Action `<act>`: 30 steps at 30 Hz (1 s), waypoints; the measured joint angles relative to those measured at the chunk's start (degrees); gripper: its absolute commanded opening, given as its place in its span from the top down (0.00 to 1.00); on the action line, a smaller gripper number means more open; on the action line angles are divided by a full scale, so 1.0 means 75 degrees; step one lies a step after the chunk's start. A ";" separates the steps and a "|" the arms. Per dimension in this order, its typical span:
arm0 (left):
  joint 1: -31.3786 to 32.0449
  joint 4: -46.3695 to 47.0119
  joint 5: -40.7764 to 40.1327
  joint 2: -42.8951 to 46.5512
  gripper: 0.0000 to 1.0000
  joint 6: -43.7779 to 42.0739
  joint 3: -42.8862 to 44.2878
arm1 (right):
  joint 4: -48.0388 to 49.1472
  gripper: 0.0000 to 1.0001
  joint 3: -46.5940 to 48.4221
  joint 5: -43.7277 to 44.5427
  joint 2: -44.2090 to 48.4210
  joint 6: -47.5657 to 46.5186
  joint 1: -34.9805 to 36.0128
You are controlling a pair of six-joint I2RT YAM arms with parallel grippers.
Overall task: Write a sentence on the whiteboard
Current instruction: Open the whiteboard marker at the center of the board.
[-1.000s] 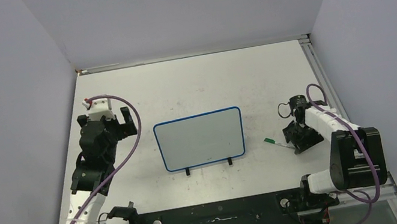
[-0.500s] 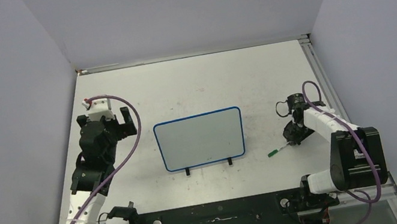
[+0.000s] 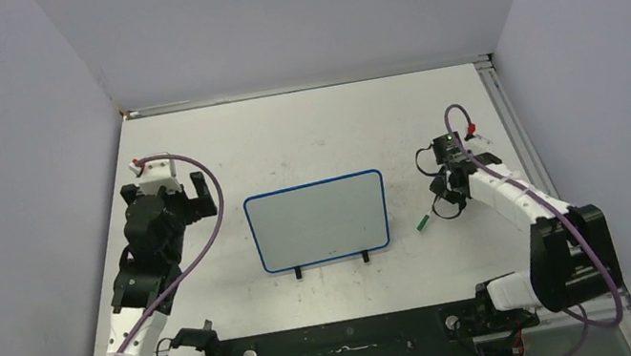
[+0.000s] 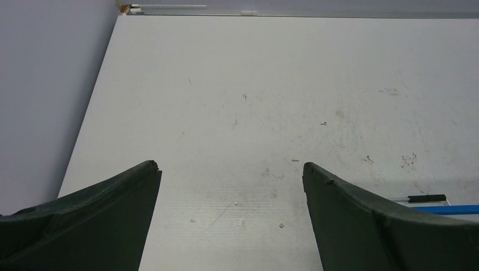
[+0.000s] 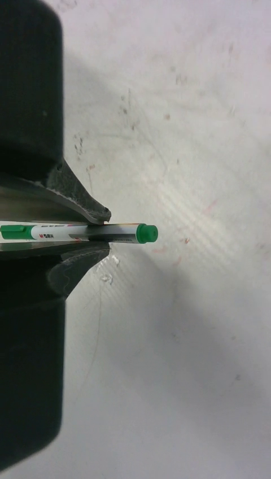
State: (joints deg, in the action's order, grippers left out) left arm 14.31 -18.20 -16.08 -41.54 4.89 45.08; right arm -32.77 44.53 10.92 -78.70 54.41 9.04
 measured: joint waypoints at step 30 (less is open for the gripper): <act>0.3990 0.2713 0.3934 -0.1338 0.00 0.4057 0.0871 | 0.6537 0.95 0.1734 -0.3873 0.2104 -0.2579 0.4476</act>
State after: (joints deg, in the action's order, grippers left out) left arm 44.23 2.15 13.43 -51.57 35.31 51.62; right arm 16.25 57.54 -18.13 -62.92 35.07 42.61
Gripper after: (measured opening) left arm 0.998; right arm 0.135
